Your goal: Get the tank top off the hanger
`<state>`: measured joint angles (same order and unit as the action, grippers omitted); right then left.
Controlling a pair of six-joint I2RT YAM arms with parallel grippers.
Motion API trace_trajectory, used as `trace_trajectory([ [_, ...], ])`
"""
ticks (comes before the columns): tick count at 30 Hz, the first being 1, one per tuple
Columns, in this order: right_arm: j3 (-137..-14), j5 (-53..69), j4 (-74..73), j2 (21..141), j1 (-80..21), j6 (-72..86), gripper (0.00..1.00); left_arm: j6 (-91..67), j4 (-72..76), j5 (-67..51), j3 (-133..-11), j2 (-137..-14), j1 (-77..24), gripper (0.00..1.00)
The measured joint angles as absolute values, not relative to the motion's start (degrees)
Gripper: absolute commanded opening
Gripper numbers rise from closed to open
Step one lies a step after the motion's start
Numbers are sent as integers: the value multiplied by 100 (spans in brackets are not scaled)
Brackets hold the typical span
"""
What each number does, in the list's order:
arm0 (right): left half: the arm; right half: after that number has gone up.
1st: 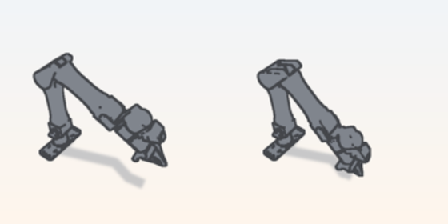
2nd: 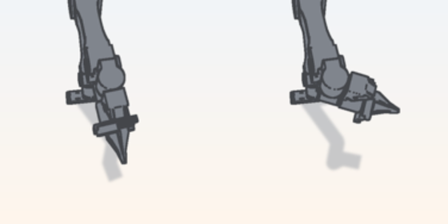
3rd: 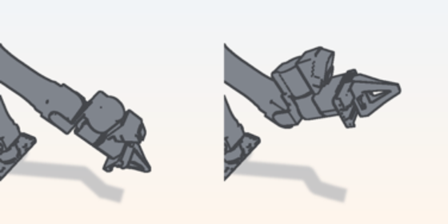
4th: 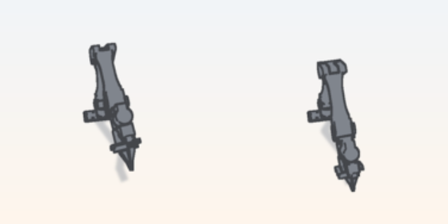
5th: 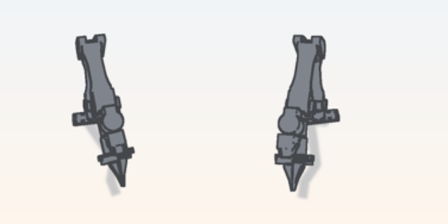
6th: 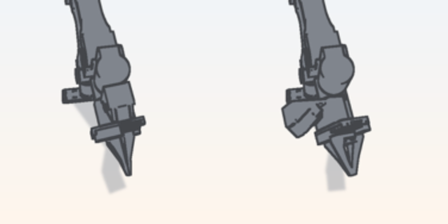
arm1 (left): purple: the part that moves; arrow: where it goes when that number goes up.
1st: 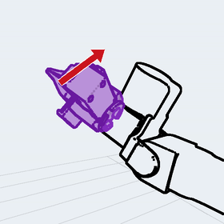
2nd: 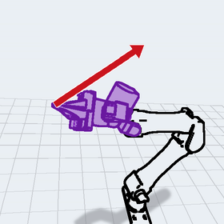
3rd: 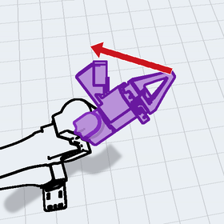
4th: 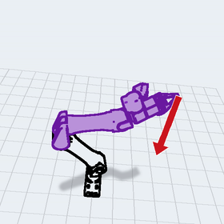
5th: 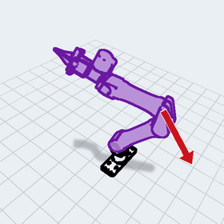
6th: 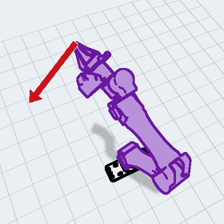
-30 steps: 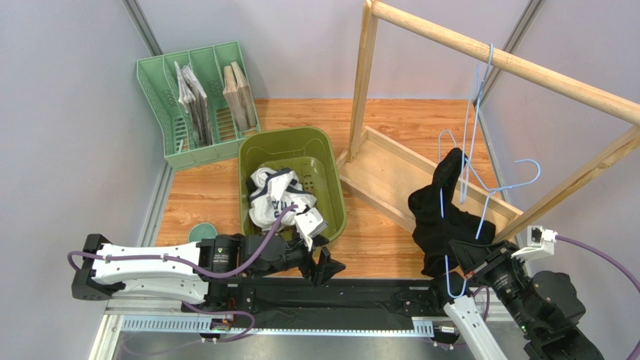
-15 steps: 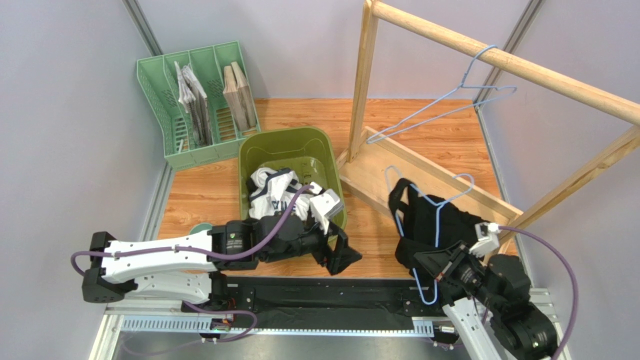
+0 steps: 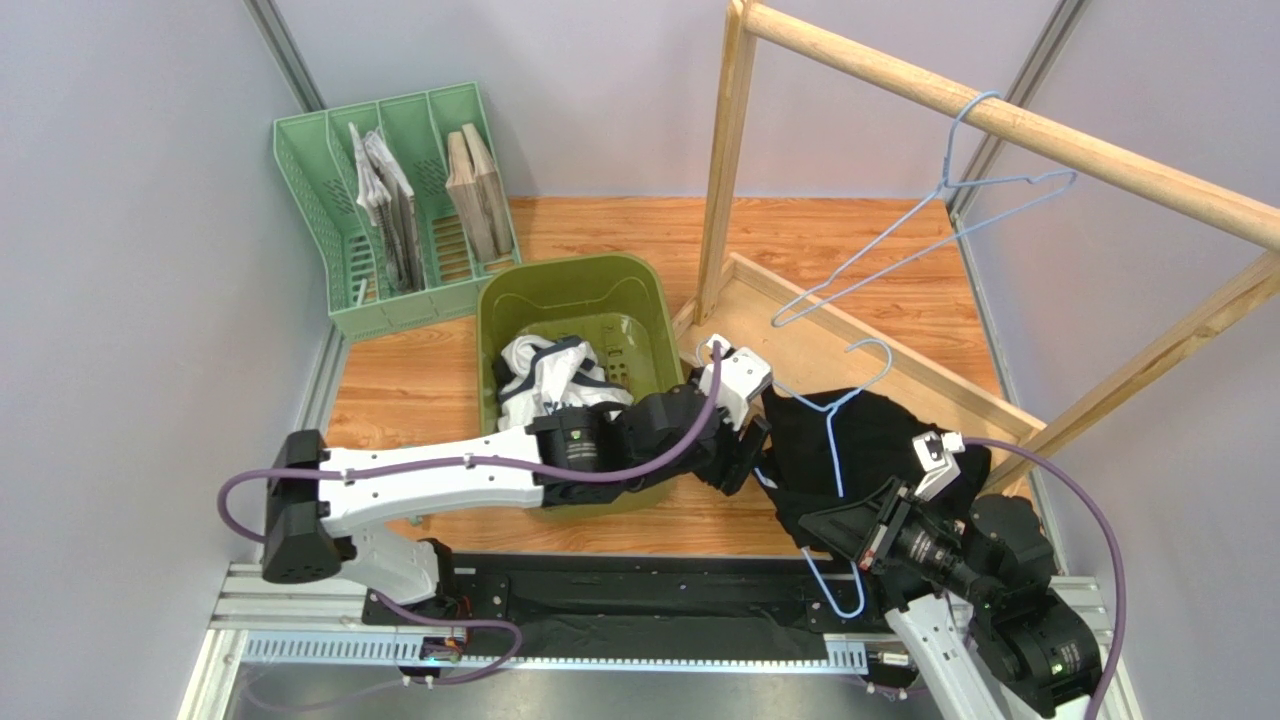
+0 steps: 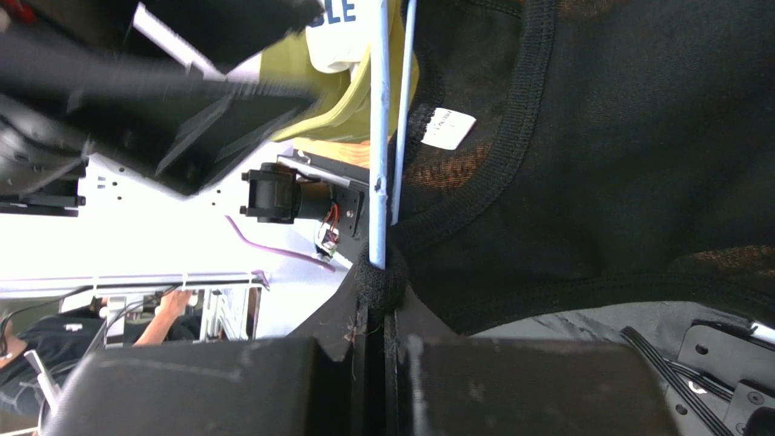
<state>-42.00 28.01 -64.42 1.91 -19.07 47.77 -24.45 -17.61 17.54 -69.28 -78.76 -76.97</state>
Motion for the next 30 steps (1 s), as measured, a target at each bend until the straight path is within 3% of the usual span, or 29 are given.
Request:
trace_trajectory([
  [4, -4200, 2864, -6464, 165, -1907, 4742, 0, -2322, -1839, 1953, -7424, -8438, -7505, 57],
  [17, -4338, 2961, -6761, 91, -1907, 4619, 0, -2327, -1896, 2152, -7540, -8890, -7172, 48],
  [21, -4523, 2978, -6873, 91, -1907, 4617, 0, -2338, -1900, 2130, -7548, -9037, -7070, 30],
  [23, -4609, 2998, -6936, 91, -1907, 4602, 0, -2324, -1911, 2121, -7548, -9056, -6995, 15],
  [24, -4648, 3002, -6980, 91, -1907, 4593, 0, -2318, -1914, 2112, -7550, -9059, -6952, 2],
  [30, -4834, 3004, -7190, 91, -1907, 4517, 0, -2217, -2128, 2097, -7806, -9061, -6595, 0],
])
